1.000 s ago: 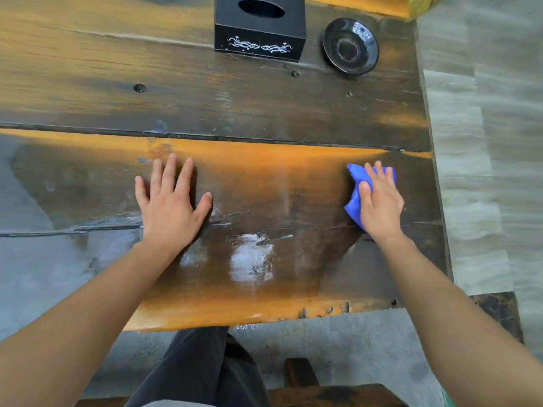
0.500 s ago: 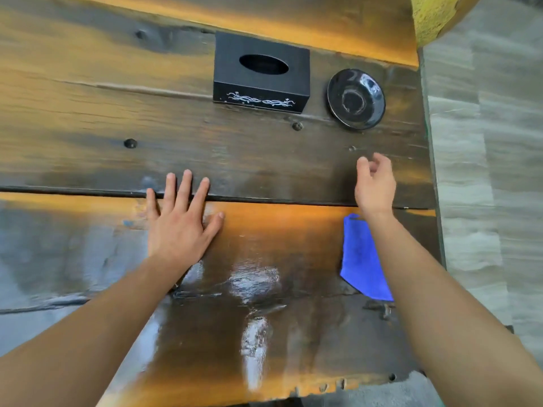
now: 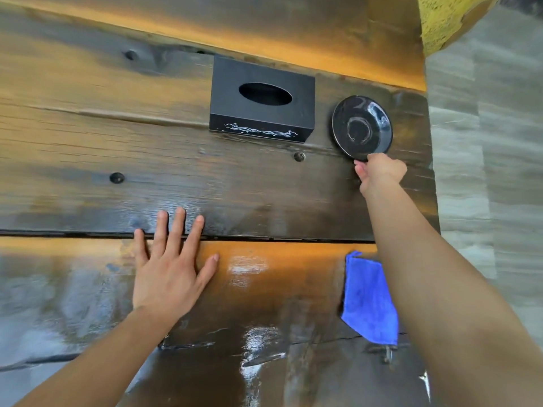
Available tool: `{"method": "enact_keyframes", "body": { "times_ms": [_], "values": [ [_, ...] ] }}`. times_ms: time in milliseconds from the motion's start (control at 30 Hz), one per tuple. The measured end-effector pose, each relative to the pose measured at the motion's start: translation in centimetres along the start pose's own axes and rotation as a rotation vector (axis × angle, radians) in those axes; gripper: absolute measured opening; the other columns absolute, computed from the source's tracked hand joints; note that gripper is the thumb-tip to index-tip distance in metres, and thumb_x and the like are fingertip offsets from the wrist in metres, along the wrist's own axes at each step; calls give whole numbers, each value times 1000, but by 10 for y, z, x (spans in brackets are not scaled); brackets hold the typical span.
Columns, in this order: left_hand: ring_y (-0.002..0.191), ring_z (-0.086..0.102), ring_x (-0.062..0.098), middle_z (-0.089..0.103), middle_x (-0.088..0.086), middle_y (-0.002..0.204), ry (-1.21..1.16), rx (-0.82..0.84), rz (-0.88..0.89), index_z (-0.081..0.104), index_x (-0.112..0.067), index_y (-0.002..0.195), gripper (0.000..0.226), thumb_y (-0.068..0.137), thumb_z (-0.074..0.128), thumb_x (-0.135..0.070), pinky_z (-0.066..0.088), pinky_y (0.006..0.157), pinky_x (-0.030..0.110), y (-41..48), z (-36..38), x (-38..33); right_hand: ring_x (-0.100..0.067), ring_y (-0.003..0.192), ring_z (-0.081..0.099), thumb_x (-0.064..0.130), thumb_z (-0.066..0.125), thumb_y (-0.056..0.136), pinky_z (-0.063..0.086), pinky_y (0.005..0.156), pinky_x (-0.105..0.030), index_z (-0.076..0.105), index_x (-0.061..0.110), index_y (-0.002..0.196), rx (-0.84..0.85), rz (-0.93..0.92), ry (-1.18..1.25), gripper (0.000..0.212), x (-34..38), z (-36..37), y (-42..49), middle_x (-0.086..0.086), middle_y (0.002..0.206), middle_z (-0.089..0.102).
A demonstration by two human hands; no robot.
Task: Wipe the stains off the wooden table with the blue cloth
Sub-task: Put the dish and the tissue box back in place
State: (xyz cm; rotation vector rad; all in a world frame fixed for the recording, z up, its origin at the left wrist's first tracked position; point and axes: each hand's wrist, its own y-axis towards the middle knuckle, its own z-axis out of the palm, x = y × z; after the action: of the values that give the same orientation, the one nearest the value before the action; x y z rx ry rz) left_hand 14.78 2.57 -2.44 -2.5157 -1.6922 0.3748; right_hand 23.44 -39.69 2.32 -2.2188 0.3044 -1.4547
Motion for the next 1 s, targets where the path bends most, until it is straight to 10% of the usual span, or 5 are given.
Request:
{"method": "enact_keyframes", "body": {
  "times_ms": [300, 467, 700, 1000],
  "values": [
    [163, 1, 28, 14, 5, 175, -33, -23, 10, 22, -31, 165, 75, 101, 26, -70, 4, 127, 62, 0, -5, 0, -19, 55, 63, -7, 60, 91, 55, 60, -24, 59, 10, 77, -8, -33, 98, 22, -18, -37, -55, -9, 82, 69],
    [156, 32, 25, 50, 6, 158, -419, -173, -42, 65, -16, 138, 52, 99, 52, -48, 13, 129, 57, -2, -8, 9, -16, 49, 56, -4, 62, 91, 54, 66, -31, 54, 13, 65, 39, -78, 27, 32, -57, -75, -107, 2, 48, 59],
    [141, 48, 33, 57, 13, 146, -380, -334, -239, 68, -9, 126, 52, 89, 62, -45, 30, 115, 49, -30, -25, 71, -8, 48, 55, 3, 63, 97, 51, 54, -21, 66, 11, 82, 288, -92, -135, 17, -116, -67, -175, 10, 51, 62],
    [161, 12, 30, 20, 16, 171, -170, -161, -440, 31, -15, 159, 88, 92, 40, -70, 9, 126, 54, -53, -21, 118, -15, 76, 70, 8, 63, 99, 56, 66, -24, 72, 14, 100, 383, -101, -287, 11, -132, -27, -201, -5, 89, 76]
  ]
}}
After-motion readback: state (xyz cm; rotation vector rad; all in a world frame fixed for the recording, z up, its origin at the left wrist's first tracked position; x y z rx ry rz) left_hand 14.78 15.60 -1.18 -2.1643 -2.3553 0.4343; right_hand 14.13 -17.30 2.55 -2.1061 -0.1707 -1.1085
